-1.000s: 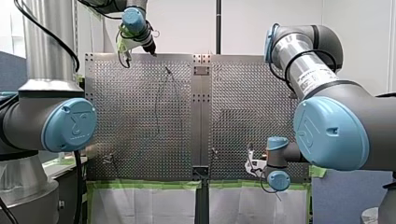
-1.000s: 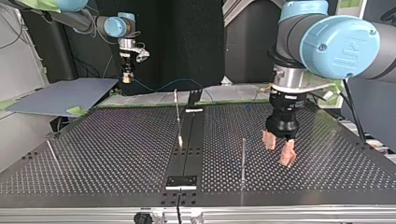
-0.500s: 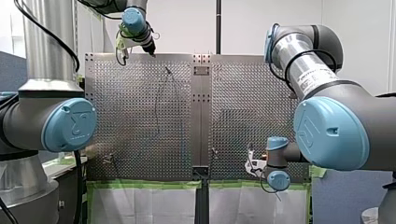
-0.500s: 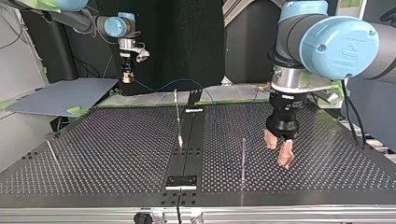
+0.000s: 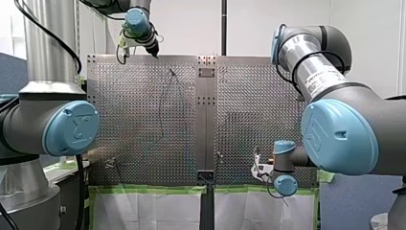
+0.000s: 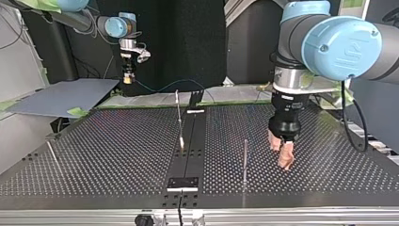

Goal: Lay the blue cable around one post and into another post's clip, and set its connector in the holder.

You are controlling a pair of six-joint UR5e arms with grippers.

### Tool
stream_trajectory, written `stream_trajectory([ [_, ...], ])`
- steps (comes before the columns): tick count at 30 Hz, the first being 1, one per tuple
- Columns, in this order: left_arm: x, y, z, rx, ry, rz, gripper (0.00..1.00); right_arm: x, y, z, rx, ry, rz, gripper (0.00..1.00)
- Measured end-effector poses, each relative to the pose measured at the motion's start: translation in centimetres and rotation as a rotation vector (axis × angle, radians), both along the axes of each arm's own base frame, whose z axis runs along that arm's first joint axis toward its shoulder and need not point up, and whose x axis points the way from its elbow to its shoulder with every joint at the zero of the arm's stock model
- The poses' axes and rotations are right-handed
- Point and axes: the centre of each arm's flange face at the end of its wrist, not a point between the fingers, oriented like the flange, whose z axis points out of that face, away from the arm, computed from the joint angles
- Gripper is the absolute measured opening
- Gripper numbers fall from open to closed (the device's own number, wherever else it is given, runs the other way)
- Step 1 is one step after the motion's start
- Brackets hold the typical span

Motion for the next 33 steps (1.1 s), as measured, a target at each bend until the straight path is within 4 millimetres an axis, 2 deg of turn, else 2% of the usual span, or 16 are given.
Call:
stream_trajectory([
  [24, -0.01, -0.02, -0.01, 0.226, -0.006, -0.017, 1.0, 0.02, 0.01, 0.01, 0.0, 0.0, 0.001, 0.0],
  [33, -0.02, -0.03, -0.02, 0.253, -0.006, -0.02, 1.0, -0.02, 0.0, -0.01, 0.001, 0.0, 0.0, 0.0],
])
